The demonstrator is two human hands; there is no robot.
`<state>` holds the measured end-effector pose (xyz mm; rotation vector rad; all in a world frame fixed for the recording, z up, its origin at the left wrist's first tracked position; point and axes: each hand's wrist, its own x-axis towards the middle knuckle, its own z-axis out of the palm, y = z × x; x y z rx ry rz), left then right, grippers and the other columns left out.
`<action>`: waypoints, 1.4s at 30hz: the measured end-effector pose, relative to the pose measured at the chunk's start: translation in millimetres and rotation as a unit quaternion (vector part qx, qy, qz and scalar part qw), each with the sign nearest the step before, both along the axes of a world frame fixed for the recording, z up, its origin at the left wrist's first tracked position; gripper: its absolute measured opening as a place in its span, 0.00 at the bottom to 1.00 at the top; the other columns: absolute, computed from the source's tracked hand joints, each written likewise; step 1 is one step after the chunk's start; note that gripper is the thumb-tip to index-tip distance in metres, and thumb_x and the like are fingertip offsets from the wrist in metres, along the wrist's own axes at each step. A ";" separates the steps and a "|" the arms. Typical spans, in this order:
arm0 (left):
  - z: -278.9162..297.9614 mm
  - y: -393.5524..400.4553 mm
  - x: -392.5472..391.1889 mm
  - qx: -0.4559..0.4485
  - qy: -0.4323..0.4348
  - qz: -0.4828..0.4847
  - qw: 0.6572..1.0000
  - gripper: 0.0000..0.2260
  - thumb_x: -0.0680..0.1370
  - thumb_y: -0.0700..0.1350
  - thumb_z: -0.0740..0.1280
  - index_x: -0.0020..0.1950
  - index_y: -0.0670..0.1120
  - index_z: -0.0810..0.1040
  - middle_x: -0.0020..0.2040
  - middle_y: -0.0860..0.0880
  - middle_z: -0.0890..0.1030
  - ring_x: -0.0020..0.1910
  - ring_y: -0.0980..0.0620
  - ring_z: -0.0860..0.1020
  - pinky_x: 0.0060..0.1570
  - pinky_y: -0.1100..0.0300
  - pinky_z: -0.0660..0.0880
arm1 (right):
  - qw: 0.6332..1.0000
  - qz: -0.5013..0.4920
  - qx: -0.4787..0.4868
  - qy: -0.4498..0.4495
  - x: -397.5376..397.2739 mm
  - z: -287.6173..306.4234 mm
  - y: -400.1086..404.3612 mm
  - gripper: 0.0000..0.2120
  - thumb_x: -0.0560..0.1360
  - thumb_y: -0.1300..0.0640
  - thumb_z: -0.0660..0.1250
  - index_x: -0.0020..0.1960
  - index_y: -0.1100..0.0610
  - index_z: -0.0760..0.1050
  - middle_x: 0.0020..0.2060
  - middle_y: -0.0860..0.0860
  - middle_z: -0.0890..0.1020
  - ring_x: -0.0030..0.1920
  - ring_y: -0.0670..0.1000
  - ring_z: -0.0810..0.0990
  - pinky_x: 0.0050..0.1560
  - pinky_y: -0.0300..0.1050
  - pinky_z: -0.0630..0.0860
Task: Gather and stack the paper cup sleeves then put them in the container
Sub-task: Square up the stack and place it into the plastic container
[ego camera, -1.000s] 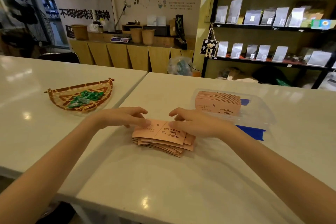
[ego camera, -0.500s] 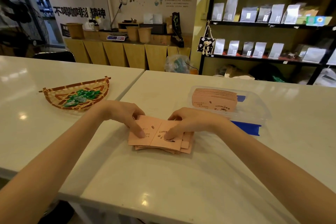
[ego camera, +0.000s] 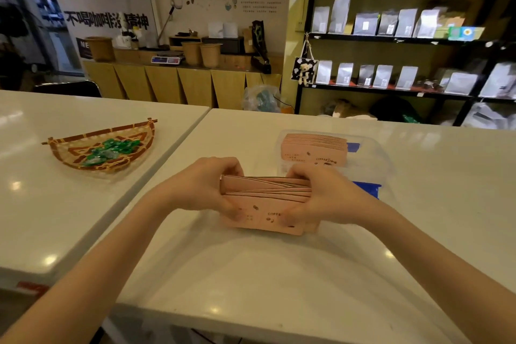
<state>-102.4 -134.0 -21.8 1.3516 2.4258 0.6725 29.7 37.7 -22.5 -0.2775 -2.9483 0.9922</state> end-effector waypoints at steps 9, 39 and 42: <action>-15.8 42.2 27.5 0.095 -0.059 -0.045 0.993 0.17 0.62 0.48 0.76 0.45 0.58 0.74 0.45 0.62 0.78 0.47 0.60 0.76 0.46 0.65 0.73 | 0.995 -0.051 -0.066 0.061 45.7 -3.4 35.2 0.20 0.59 0.52 0.77 0.44 0.41 0.70 0.44 0.37 0.76 0.46 0.43 0.78 0.47 0.38 0.78; -63.1 43.2 53.1 0.171 -0.157 -0.031 0.972 0.18 0.68 0.59 0.67 0.55 0.69 0.67 0.60 0.59 0.71 0.65 0.53 0.66 0.66 0.48 0.66 | 0.953 -0.027 -0.237 0.187 59.2 -54.1 31.9 0.22 0.66 0.55 0.73 0.57 0.40 0.73 0.55 0.38 0.80 0.57 0.40 0.77 0.55 0.37 0.76; -57.6 44.7 55.5 0.181 -0.150 -0.028 0.972 0.16 0.69 0.57 0.67 0.51 0.74 0.66 0.59 0.62 0.70 0.66 0.54 0.65 0.67 0.49 0.65 | 0.954 -0.029 -0.233 0.189 60.3 -49.2 31.5 0.21 0.64 0.50 0.73 0.52 0.33 0.72 0.50 0.29 0.80 0.55 0.37 0.78 0.49 0.30 0.76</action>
